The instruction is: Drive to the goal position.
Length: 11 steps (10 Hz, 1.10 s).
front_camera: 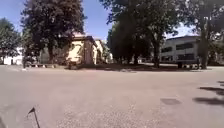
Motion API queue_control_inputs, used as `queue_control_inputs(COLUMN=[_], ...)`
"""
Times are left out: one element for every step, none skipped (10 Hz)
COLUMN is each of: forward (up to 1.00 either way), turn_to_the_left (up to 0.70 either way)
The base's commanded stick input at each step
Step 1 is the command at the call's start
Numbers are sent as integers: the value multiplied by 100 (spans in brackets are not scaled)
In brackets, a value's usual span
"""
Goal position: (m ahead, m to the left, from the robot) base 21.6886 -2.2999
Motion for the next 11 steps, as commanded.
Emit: queue_control_inputs(forward=[68,66,66,66,66,66,66,66,65,67,68], turn_to_the_left=[0,0,0,0,0,0,0,0,0,0,0])
